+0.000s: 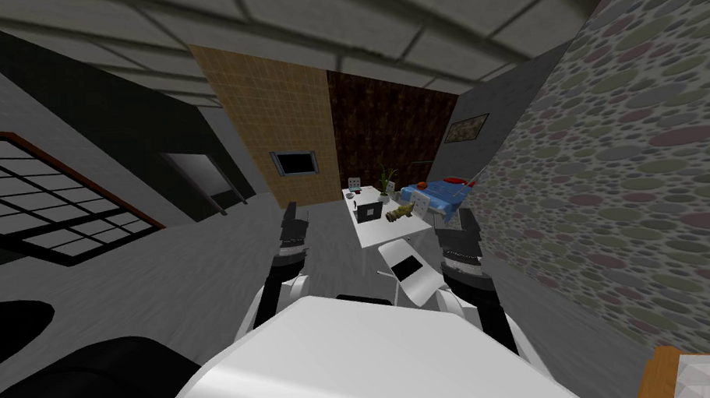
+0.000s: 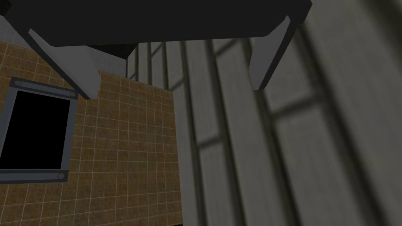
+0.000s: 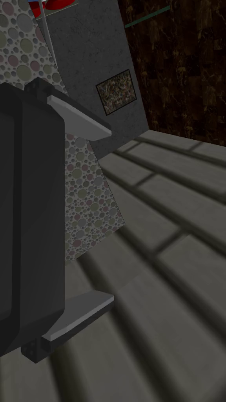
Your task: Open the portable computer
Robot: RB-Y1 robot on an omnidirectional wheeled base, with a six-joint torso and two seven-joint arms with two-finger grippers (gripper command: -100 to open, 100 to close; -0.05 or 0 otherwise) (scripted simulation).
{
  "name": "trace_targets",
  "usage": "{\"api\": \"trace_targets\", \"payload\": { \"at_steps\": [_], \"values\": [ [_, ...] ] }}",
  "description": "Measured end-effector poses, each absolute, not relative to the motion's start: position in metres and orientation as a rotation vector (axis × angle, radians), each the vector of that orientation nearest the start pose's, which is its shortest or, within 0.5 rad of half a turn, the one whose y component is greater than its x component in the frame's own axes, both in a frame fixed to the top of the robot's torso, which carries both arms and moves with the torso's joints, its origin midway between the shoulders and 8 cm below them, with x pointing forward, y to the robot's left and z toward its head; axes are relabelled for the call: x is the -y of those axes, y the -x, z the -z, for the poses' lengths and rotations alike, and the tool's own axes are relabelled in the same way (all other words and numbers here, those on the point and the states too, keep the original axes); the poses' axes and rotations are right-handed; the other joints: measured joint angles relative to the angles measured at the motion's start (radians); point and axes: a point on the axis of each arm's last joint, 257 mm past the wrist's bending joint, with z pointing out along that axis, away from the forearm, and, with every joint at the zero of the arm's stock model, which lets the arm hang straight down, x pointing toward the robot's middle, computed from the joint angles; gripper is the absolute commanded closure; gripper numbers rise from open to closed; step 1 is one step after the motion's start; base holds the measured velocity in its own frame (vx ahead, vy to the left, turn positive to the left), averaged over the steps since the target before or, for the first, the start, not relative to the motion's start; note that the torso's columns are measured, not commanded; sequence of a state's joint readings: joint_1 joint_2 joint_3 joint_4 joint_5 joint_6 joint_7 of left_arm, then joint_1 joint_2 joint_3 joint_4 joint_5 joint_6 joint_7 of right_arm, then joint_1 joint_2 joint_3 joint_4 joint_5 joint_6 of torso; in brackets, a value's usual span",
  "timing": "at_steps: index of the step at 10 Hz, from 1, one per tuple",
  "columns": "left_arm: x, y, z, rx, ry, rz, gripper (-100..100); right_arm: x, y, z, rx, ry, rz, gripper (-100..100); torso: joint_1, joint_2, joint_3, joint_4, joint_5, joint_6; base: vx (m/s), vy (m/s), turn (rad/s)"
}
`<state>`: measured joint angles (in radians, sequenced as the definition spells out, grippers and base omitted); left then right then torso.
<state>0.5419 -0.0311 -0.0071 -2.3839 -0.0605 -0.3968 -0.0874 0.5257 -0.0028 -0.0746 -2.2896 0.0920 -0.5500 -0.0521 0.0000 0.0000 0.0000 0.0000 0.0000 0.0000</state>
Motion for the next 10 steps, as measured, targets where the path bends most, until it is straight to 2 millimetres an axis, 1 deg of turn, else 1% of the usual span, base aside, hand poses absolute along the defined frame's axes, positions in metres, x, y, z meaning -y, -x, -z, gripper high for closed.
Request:
{"api": "trace_targets", "payload": {
  "at_steps": [1,2,9,10],
  "values": [
    [-0.2783,-0.3379,-0.0376,-0.667,0.64,1.161,0,0.2912,-0.3296,-0.03,-0.634,-0.576,-1.219,0,0.0,0.04,-0.082,0.041,0.0,0.0,0.0,0.0,0.0],
    [-0.2783,-0.3379,-0.0376,-0.666,0.64,1.161,0,0.2912,-0.3296,-0.03,-0.634,-0.576,-1.219,0,0.0,0.104,-0.209,0.105,0.0,0.0,0.0,0.0,0.0],
    [-0.2783,-0.3378,-0.0378,-0.666,0.64,1.161,0,0.2911,-0.3296,-0.0301,-0.634,-0.576,-1.22,0,0.0,0.618,-1.234,0.617,0.0,0.0,0.0,0.0,0.0],
    [-0.2783,-0.3378,-0.0378,-0.666,0.64,1.161,0,0.2911,-0.3296,-0.0301,-0.634,-0.576,-1.22,-100,0.0,0.691,-1.382,0.691,0.0,0.0,0.014,0.021,-0.02]
  ]
}}
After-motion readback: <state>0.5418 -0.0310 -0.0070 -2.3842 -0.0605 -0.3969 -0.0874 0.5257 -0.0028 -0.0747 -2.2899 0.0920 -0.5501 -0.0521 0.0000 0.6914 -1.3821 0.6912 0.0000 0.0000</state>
